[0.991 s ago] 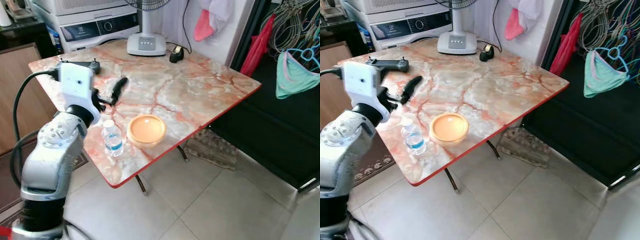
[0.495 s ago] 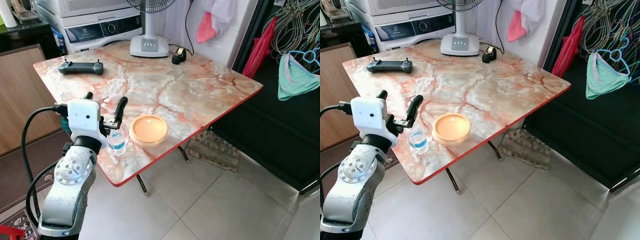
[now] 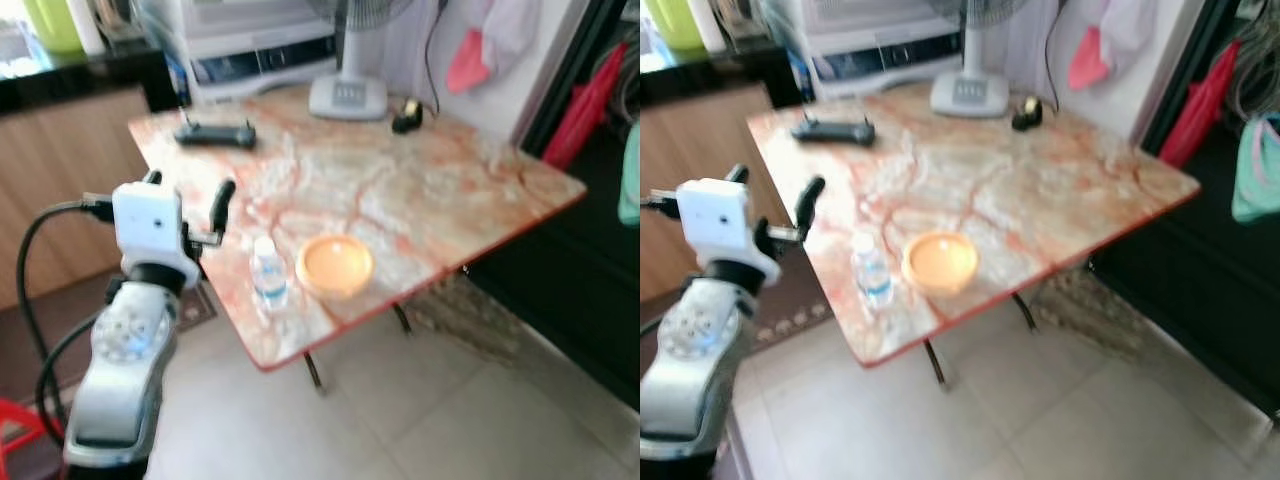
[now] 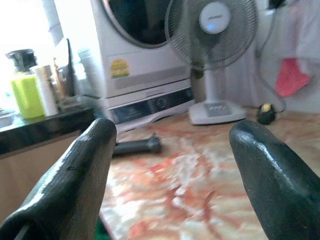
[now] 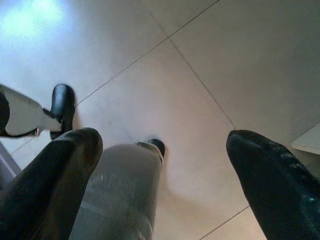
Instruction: Restocking fridge
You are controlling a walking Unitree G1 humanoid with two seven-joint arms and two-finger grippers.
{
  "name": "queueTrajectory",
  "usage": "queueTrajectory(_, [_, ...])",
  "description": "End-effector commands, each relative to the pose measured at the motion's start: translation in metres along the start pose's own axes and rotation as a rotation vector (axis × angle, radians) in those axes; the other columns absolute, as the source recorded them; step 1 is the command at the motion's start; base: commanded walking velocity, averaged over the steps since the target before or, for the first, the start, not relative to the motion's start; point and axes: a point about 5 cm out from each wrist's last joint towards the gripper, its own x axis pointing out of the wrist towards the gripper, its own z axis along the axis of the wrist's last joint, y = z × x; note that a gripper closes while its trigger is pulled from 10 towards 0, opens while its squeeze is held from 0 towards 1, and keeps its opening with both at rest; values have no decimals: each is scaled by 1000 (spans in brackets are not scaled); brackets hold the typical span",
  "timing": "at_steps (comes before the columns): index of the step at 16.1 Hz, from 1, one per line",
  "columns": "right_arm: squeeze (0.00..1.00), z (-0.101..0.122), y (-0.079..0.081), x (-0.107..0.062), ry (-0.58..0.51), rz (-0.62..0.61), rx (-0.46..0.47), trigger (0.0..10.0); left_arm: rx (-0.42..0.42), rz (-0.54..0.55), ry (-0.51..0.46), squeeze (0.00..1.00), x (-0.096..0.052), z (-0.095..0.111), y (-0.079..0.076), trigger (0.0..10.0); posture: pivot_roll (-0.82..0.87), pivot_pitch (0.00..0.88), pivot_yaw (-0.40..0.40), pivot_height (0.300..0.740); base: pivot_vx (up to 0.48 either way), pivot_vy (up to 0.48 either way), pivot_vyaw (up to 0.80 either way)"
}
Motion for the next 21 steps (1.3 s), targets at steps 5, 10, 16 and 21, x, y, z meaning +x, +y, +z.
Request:
queueTrajectory(5, [0, 0, -3, -1, 9, -2, 7, 10000, 4, -20, -4, 0, 2, 4, -3, 10000, 189, 74, -57, 740, 267, 0, 0])
queueTrajectory(10, [0, 1, -3, 0, 14, 6, -3, 10000, 3, -14, -34, 0, 9, 20, 0, 10000, 200, 81, -58, 740, 0, 0, 0])
queueTrajectory(16, [0, 1, 0, 1, 33, 17, -22, 10000, -38, -37, 311, 0, 21, 25, 24, 10000, 224, 87, -52, 740, 0, 0, 0])
queueTrajectory(21, [0, 0, 3, 3, 46, 21, -24, 10000, -6, -279, 569, 0, 15, 34, 40, 10000, 246, 96, -36, 740, 0, 0, 0])
